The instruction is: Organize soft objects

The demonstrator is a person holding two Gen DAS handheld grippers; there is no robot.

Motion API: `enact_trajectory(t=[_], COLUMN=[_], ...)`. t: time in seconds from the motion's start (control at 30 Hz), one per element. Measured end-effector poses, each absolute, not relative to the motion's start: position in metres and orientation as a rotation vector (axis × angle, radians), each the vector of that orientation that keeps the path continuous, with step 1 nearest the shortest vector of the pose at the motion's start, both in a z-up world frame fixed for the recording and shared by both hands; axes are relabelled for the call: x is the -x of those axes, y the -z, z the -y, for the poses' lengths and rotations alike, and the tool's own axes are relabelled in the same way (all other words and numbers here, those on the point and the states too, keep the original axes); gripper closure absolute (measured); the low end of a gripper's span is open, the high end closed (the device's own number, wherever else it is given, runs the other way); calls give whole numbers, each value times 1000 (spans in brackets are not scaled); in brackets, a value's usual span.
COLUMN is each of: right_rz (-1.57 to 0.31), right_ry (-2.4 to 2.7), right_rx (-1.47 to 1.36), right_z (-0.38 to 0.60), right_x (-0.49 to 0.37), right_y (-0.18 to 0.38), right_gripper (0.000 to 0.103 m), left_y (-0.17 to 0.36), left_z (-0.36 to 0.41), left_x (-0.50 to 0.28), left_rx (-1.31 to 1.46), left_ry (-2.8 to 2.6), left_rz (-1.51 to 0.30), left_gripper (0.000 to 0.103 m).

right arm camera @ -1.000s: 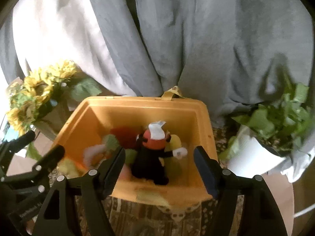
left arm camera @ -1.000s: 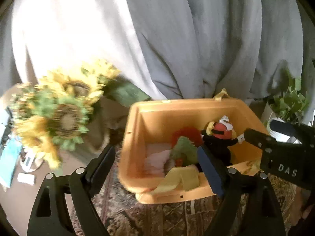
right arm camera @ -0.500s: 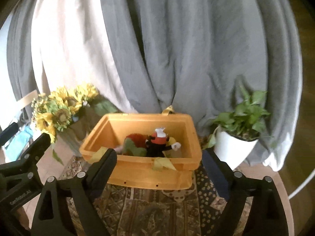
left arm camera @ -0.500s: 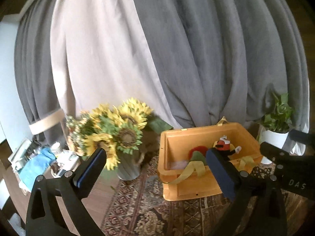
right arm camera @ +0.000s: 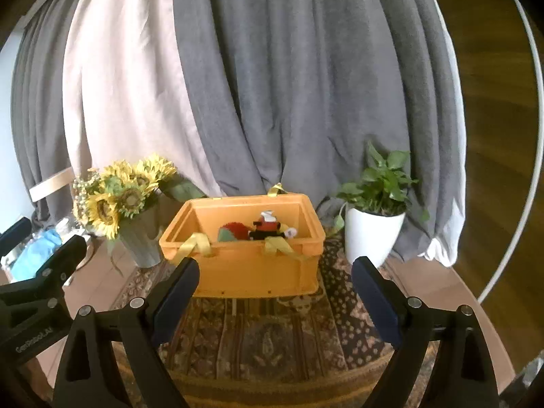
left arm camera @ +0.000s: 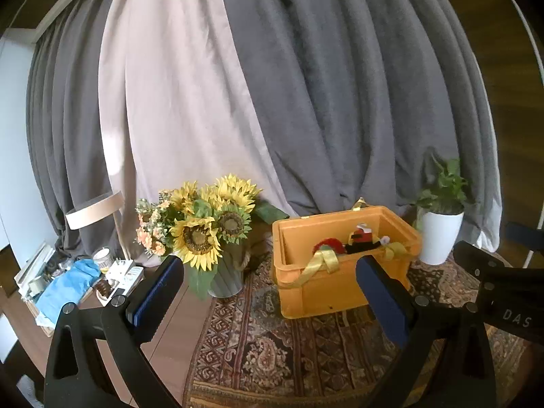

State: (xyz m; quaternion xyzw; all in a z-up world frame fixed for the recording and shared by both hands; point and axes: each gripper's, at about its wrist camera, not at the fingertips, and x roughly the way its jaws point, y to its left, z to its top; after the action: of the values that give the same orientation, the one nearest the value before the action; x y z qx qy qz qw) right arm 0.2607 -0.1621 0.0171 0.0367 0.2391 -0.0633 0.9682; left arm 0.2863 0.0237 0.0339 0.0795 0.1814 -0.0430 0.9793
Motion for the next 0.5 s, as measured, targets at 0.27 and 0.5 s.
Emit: enact_trajectory(t=[0.27, 0.5], right_rz=[-471, -480], right_ry=[121, 110], right_rx=[-75, -77], right_z=[170, 179], right_x=[-218, -177], right_y=[-24, -27], right_gripper=[11, 11], left_y=[-39, -41], left_z=[-18, -12], left_x=[-245, -200], left_rx=[-132, -115], left_ry=[108, 81], left_rz=[-365, -371], left_gripper=[0, 0])
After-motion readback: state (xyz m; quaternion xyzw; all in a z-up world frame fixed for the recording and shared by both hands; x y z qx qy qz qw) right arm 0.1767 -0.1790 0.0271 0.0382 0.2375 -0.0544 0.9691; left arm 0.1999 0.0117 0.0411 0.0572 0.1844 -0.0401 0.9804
